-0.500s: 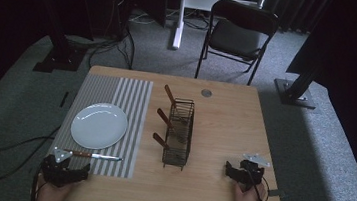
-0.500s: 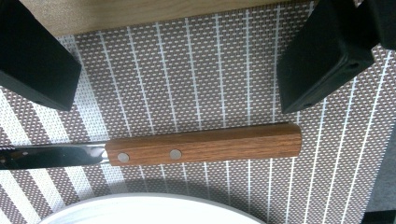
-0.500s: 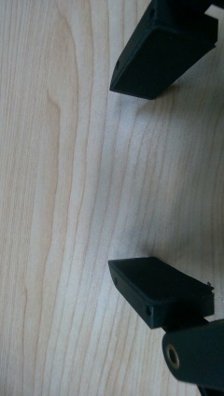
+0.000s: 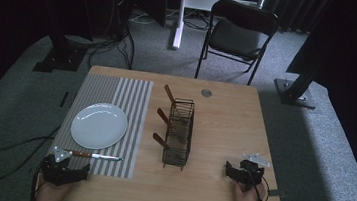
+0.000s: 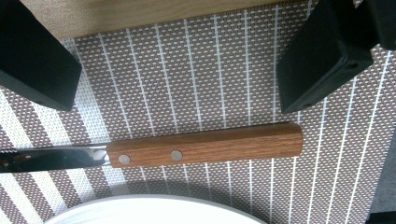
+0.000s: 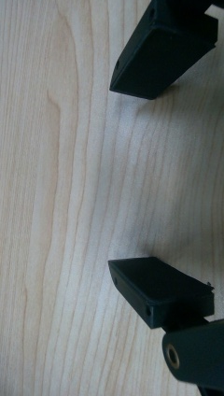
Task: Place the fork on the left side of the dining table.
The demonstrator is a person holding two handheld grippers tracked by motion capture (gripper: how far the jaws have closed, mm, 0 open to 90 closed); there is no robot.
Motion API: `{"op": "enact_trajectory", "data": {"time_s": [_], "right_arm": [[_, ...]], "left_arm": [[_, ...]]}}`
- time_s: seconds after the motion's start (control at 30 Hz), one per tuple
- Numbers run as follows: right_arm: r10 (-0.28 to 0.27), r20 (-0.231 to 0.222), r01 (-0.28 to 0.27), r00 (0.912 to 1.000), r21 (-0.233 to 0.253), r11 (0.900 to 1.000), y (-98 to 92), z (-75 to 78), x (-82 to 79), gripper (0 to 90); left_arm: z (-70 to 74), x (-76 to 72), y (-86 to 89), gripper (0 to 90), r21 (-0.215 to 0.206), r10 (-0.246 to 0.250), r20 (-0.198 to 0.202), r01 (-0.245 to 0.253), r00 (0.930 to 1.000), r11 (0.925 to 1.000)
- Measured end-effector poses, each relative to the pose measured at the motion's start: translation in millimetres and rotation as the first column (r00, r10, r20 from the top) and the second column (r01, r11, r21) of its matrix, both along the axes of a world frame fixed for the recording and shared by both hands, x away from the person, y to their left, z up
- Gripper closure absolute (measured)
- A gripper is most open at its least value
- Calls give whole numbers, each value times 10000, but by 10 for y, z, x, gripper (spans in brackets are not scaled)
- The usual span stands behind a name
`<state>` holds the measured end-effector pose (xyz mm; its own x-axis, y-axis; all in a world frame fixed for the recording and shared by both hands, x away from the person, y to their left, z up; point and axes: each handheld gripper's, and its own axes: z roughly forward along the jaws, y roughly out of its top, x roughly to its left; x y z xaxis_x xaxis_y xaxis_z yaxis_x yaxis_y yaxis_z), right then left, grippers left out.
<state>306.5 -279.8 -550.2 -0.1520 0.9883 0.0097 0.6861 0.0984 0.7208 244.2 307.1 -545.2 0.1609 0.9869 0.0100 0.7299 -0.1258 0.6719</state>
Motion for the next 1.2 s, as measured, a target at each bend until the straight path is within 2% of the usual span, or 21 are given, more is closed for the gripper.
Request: {"op": "enact_trajectory", "data": {"time_s": [0.23,0.3,0.37,0.43,0.47,0.6,0.67,0.83,0.97,1.07,1.1,1.13,1.17,1.2], "right_arm": [[-4,0,4,10000,2,10000,0,0,0,126],[0,3,0,10000,-3,10000,0,0,0,126],[-2,0,2,10000,1,10000,0,0,0,126],[-4,2,4,10000,3,10000,0,0,0,126],[2,4,-2,10000,-5,10000,0,0,0,126],[0,2,0,10000,-2,10000,0,0,0,126],[-2,1,2,10000,-1,10000,0,0,0,126],[-4,2,4,10000,1,10000,0,0,0,126],[-2,2,2,10000,0,10000,0,0,0,126],[-2,1,2,10000,0,10000,0,0,0,126],[-3,1,3,10000,1,10000,0,0,0,126],[-4,1,4,10000,2,10000,1,0,0,126],[-2,4,2,10000,-2,10000,0,0,0,126],[-2,1,2,10000,0,10000,0,0,0,126]], "left_arm": [[20,10,11,21,47,-115,-156,116,9998,9999],[40,2,27,40,-174,-101,-169,98,9998,9998],[74,-14,21,40,-399,-142,-90,138,9999,9991],[92,-19,13,39,-420,-223,-31,221,9997,9989],[153,-37,-27,40,-244,-373,221,378,9991,9990],[228,-50,-108,39,-153,-754,328,759,9966,9970],[268,-80,-218,39,-47,-1281,469,1285,9906,9917],[323,-76,-359,39,-380,-2062,554,2084,9769,9773],[387,-33,-404,40,-733,-2302,655,2347,9709,9693],[422,-6,-427,40,-768,-2329,737,2384,9697,9681],[456,24,-455,40,-793,-2493,743,2549,9656,9637],[456,24,-455,40,-793,-2493,743,2549,9656,9637],[487,56,-485,40,-820,-2634,803,2697,9613,9594],[487,56,-485,40,-820,-2634,803,2697,9613,9594]]}}
